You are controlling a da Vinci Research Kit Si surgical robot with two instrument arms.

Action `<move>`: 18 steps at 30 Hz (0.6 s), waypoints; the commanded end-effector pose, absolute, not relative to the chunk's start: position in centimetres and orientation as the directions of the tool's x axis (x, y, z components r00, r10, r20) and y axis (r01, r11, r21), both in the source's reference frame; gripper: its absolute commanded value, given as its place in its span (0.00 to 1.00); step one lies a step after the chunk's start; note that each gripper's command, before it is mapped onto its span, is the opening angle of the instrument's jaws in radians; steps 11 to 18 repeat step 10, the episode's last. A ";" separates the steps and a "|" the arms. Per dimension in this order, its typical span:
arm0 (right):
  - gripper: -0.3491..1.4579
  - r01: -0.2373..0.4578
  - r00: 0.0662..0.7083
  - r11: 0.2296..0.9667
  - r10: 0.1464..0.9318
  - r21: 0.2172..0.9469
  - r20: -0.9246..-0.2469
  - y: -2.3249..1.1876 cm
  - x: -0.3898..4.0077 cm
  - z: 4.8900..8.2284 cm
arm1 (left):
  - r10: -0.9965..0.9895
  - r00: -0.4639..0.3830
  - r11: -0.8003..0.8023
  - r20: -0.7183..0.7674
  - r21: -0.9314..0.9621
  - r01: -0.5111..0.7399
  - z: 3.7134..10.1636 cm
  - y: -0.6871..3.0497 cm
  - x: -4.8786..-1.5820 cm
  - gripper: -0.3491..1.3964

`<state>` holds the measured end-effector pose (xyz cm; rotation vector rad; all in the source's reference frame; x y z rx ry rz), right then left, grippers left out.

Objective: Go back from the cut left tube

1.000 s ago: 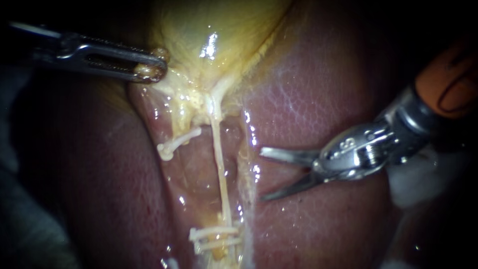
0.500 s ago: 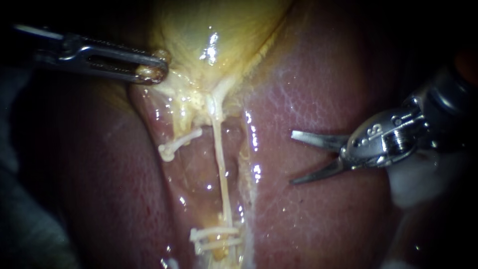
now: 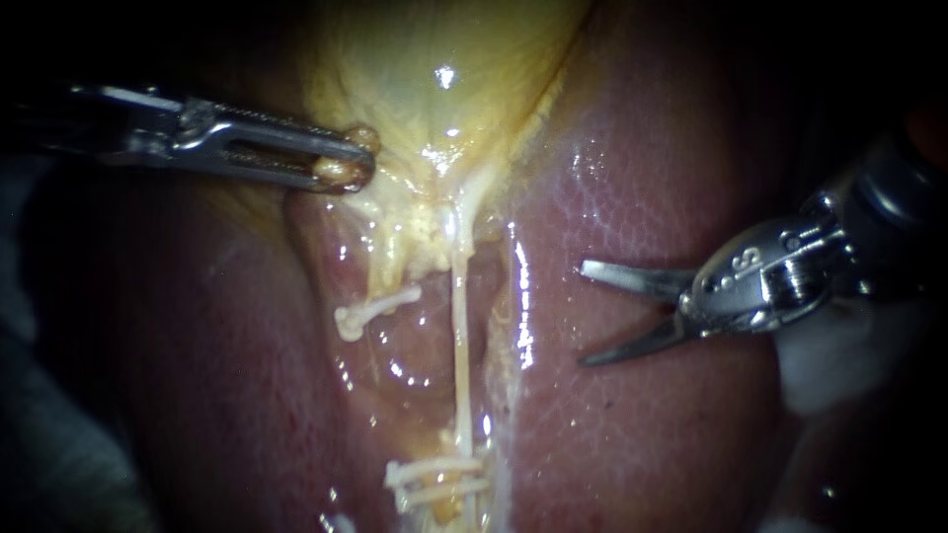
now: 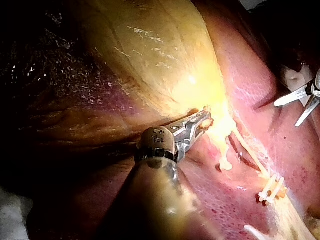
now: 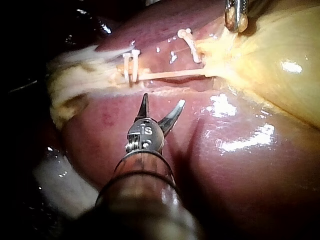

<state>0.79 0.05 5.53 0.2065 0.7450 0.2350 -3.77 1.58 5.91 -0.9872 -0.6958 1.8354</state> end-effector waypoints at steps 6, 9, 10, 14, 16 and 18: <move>0.99 -0.138 0.711 0.954 0.283 0.267 -0.644 0.05 0.78 5.53 | 0.902 -0.267 -0.427 -0.338 -0.784 -0.451 5.92 1.58 -3.76 0.00; 0.99 -0.137 0.711 0.954 0.283 0.267 -0.644 0.04 0.79 5.54 | 0.902 -0.268 -0.427 -0.338 -0.784 -0.450 5.92 1.58 -3.75 0.00; 0.99 -0.134 0.709 0.953 0.283 0.271 -0.646 0.04 0.79 5.54 | 0.902 -0.268 -0.427 -0.338 -0.784 -0.450 5.91 1.58 -3.75 0.00; 0.99 -0.134 0.709 0.953 0.283 0.271 -0.646 0.04 0.79 5.54 | 0.902 -0.268 -0.427 -0.338 -0.784 -0.450 5.91 1.58 -3.75 0.00; 0.99 -0.134 0.709 0.953 0.283 0.271 -0.646 0.04 0.79 5.54 | 0.902 -0.268 -0.427 -0.338 -0.784 -0.450 5.91 1.58 -3.75 0.00; 0.99 -0.134 0.709 0.953 0.283 0.271 -0.646 0.04 0.79 5.54 | 0.902 -0.268 -0.427 -0.338 -0.784 -0.450 5.91 1.58 -3.75 0.00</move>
